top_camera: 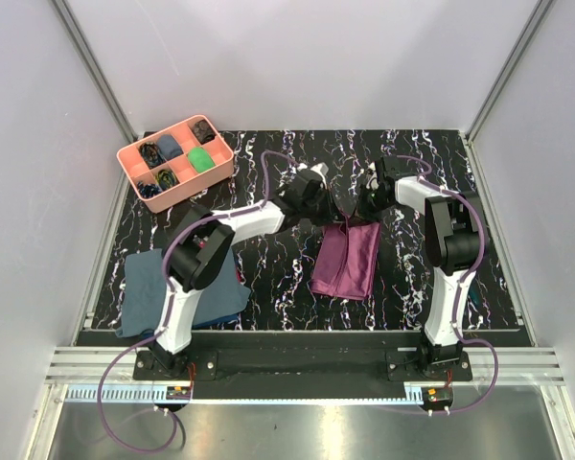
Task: Fold the napkin into a case and place the utensils inside
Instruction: Fold the lower triangle-folded napkin at the center of the board.
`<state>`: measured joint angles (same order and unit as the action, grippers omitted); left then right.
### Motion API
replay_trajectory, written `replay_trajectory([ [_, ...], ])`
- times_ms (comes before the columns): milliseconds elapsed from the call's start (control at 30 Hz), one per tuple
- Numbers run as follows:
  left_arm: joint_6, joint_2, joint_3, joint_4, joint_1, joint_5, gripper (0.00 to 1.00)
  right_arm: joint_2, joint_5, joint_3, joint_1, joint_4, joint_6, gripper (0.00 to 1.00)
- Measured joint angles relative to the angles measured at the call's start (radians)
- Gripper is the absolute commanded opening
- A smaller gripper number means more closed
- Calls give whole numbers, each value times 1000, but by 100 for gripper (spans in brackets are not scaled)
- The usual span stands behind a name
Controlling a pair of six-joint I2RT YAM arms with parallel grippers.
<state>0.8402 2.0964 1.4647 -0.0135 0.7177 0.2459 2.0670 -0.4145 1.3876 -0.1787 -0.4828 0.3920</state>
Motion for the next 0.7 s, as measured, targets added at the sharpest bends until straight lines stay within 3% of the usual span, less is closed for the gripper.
replay_trajectory([
  [700, 27, 103, 26, -71, 31, -8, 3, -84, 52, 27, 46, -95, -24, 0],
])
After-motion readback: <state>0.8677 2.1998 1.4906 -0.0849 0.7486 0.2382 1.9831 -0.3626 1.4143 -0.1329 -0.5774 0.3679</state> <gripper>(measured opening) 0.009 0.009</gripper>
